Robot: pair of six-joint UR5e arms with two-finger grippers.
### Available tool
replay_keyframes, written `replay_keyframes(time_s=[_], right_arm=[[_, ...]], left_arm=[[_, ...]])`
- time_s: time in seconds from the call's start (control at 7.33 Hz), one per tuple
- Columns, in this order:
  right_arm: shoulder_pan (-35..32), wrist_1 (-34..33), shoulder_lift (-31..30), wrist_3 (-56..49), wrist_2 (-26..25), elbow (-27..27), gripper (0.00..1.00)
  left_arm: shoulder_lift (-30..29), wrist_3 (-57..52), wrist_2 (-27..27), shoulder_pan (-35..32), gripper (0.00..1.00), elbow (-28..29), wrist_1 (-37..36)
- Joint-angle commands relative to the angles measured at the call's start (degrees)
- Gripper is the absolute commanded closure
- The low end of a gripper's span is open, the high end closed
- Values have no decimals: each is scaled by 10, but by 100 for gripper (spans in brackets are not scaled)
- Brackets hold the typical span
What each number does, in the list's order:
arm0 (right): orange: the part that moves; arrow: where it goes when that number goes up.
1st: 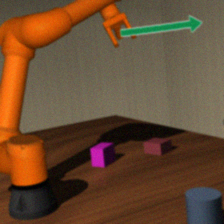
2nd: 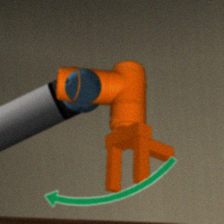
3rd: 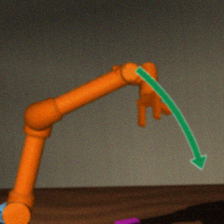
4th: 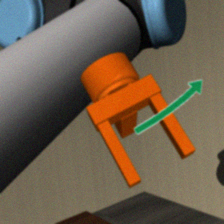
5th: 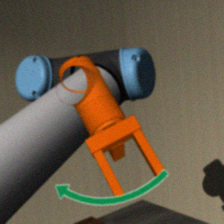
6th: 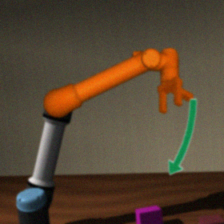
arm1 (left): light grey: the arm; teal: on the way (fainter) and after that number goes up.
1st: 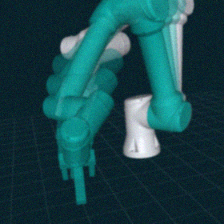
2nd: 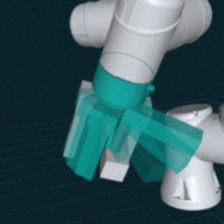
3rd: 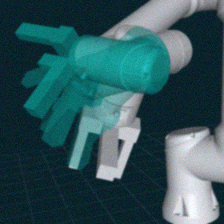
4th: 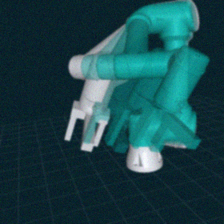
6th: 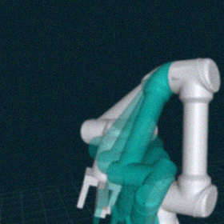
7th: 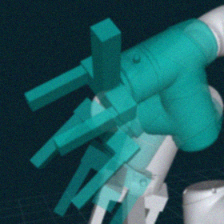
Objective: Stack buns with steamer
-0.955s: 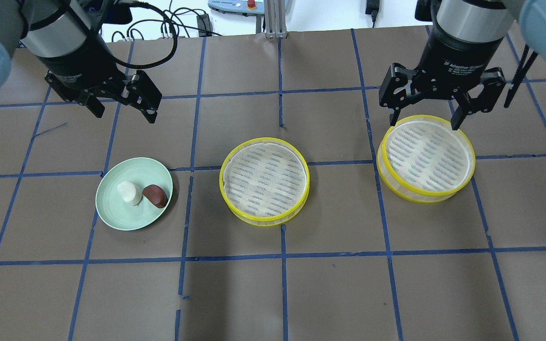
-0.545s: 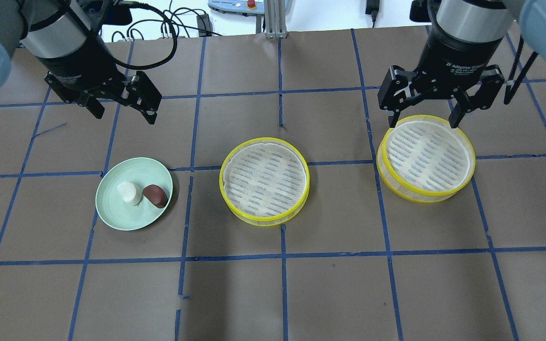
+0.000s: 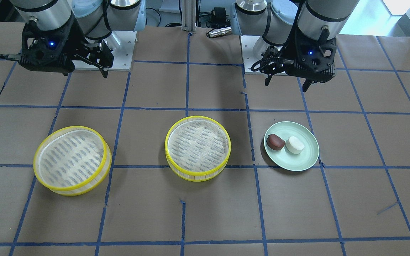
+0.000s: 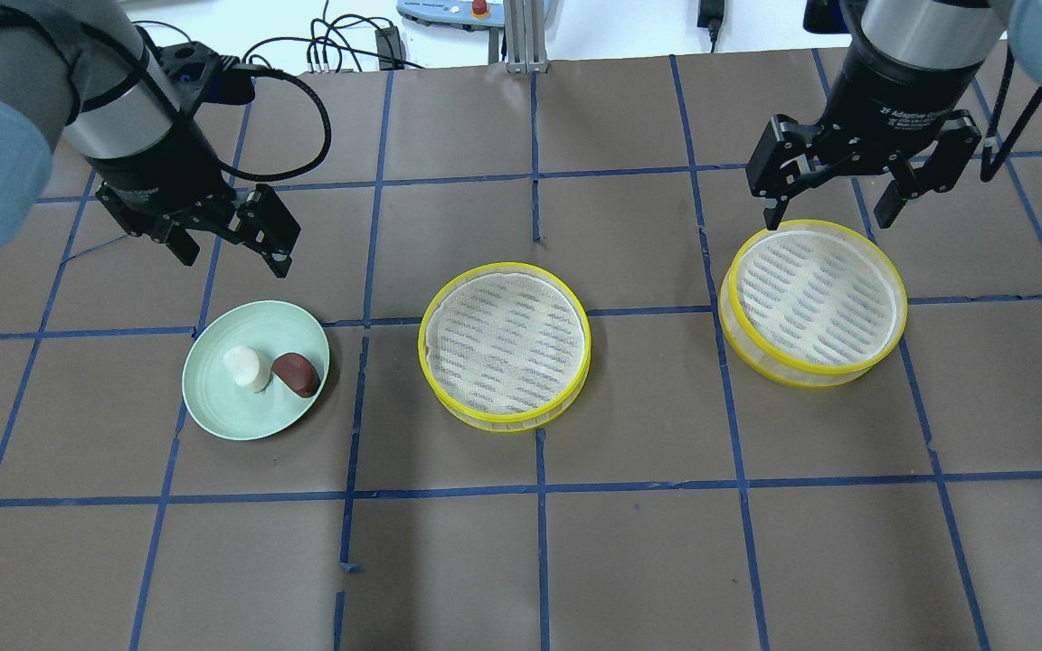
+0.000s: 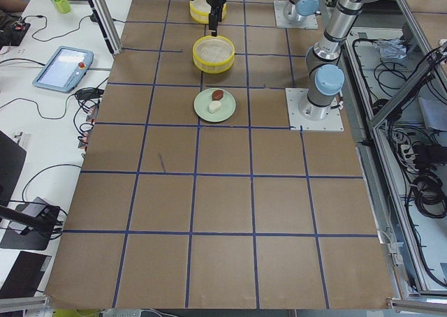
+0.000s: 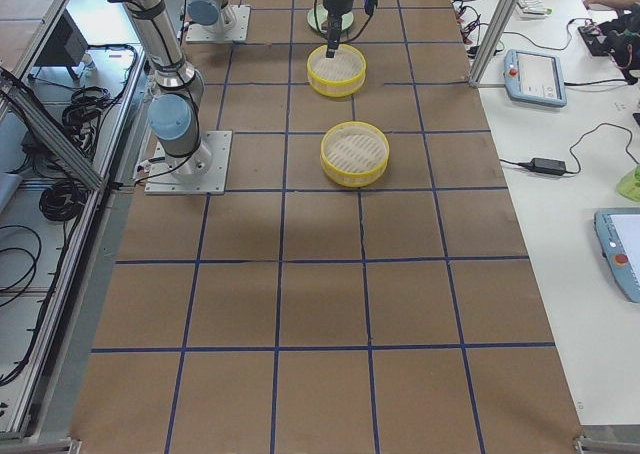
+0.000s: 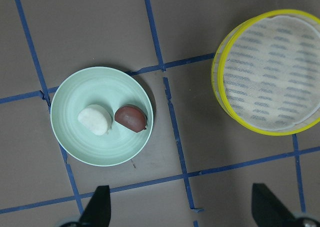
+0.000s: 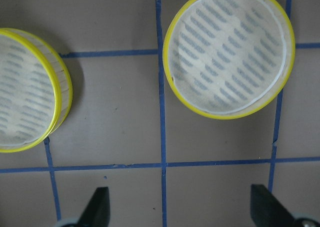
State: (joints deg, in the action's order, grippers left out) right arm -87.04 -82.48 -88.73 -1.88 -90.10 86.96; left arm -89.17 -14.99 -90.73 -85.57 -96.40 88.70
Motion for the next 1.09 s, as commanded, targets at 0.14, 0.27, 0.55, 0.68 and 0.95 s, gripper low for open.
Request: replay_keyframes(time_s=[0.14, 0.27, 0.55, 0.68, 0.95], right_arm=[[121, -121, 50, -134, 3, 62, 2], [139, -211, 70, -171, 2, 113, 2], [194, -342, 115, -248, 4, 186, 7], [203, -375, 140, -259, 4, 199, 8], [217, -393, 162, -276, 3, 215, 15]], left_arm=[[-58, -74, -2, 86, 0, -129, -172], [-94, -74, -25, 87, 1, -151, -239], [-150, -75, -59, 88, 0, -157, -322], [-177, -74, -73, 88, 1, -158, -351], [-193, -72, -81, 88, 5, -160, -360]])
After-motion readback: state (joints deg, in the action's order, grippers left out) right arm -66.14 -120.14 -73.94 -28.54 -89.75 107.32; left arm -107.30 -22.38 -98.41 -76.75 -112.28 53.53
